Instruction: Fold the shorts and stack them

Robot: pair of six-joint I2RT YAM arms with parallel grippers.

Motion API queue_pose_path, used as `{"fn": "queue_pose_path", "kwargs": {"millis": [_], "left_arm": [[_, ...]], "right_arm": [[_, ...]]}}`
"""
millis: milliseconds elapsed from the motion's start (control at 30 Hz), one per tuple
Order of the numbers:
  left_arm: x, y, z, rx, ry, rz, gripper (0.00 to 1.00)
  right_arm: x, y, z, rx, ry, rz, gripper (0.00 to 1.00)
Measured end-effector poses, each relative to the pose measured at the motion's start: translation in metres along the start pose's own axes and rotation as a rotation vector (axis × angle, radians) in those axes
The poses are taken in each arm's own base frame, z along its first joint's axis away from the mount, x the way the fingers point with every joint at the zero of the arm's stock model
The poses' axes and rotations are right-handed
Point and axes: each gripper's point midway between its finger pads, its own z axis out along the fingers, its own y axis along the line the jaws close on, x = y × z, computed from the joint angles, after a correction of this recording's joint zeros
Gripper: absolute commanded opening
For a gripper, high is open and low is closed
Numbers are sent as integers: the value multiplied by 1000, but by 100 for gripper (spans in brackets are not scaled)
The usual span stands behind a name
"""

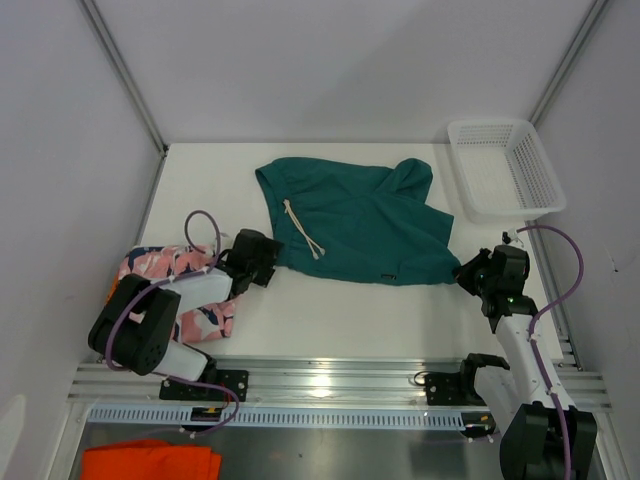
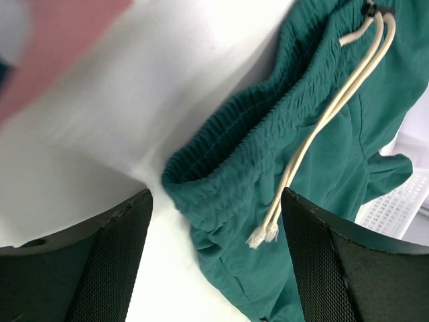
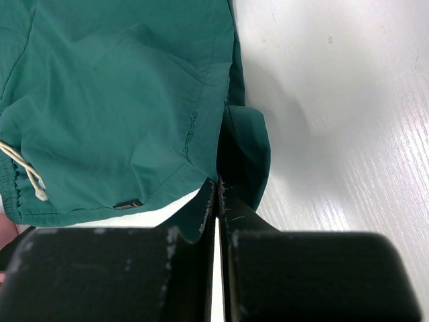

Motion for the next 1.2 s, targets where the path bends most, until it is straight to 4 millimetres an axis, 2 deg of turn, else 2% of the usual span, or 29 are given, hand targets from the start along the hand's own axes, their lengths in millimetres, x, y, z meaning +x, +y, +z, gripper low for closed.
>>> {"fn": "queue_pose_path", "kwargs": {"millis": [167,267,300,333,367,433,633,767,867,1033,1100,1200], "left_arm": [[10,-13,10,-3,37,6,80],[14,-19,17,-12,47,10,71],[14,-20,19,-14,47,11,57],[15,-20,22,-11,47,6,48],[15,-17,25,-18,45,14,29],[15,-11,32,-14,40,5,1],[7,-18,41,60,47,-15,0],[-2,-18,37,32,14,56,0],[-13,-16,18,9,-14,118,0],[-37,-31,-31,11,-73,194,0],[-49,-43,-59,38,-96,220,0],[-73,-68,-108,113,-136,231,0]], "right_arm": [[0,0,0,0,0,0,0],[0,0,0,0,0,0,0],[0,0,0,-1,0,0,0],[0,0,0,-1,0,0,0],[0,1,0,-3,0,0,0],[0,2,-1,-12,-1,0,0],[-1,9,-6,-42,-7,-1,0],[2,10,-9,-54,7,-4,0],[6,14,-14,-77,26,-6,0],[7,34,-32,-158,60,-24,0],[1,48,-47,-206,61,-42,0],[-16,75,-79,-294,27,-71,0]]}}
